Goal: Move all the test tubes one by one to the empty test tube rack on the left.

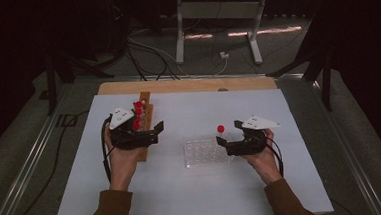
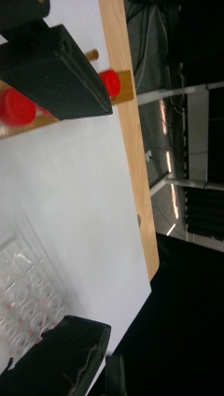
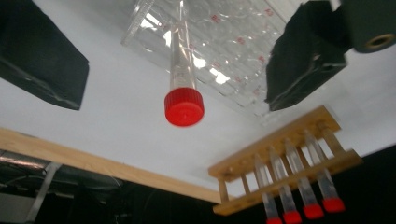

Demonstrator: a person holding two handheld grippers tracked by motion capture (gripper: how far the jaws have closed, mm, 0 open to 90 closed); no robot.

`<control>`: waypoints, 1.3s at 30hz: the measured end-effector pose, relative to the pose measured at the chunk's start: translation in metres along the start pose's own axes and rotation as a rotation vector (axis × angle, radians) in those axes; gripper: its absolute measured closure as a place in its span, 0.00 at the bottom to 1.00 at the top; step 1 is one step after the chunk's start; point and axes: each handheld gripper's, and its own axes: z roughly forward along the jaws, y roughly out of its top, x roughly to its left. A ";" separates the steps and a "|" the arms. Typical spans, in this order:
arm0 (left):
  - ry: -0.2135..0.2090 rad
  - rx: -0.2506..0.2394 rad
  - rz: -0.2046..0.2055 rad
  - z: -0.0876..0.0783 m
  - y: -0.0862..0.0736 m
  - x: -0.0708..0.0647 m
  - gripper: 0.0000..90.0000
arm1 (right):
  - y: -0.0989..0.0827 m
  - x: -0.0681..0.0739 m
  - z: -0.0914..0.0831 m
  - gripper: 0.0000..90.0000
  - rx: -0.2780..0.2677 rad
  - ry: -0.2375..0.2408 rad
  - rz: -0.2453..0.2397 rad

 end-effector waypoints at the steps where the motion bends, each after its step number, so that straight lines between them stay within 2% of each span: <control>1: -0.001 -0.001 0.005 -0.001 -0.001 -0.002 0.01 | -0.001 0.000 0.002 0.13 0.009 -0.001 -0.002; 4: -0.007 -0.001 0.005 -0.004 -0.004 -0.008 0.01 | -0.002 -0.001 0.010 0.23 0.040 -0.006 -0.017; 9: -0.021 0.012 0.012 -0.003 -0.007 -0.014 0.01 | -0.005 0.000 0.019 0.58 0.069 -0.017 -0.081; 12: -0.035 0.005 0.008 -0.003 -0.006 -0.017 0.01 | -0.006 0.000 0.023 0.70 0.086 -0.016 -0.100; 14: -0.042 0.002 0.018 -0.003 -0.005 -0.020 0.01 | -0.007 -0.001 0.025 0.76 0.087 -0.010 -0.095; 20: -0.068 0.002 0.042 -0.001 -0.002 -0.032 0.01 | -0.008 0.001 0.028 0.81 0.094 -0.001 -0.096; 26: -0.077 0.022 0.052 0.005 -0.004 -0.035 0.01 | -0.009 0.001 0.028 0.83 0.094 -0.005 -0.098; 39: -0.082 0.033 0.047 0.010 -0.009 -0.034 0.01 | 0.006 0.003 0.009 0.83 0.003 -0.004 -0.089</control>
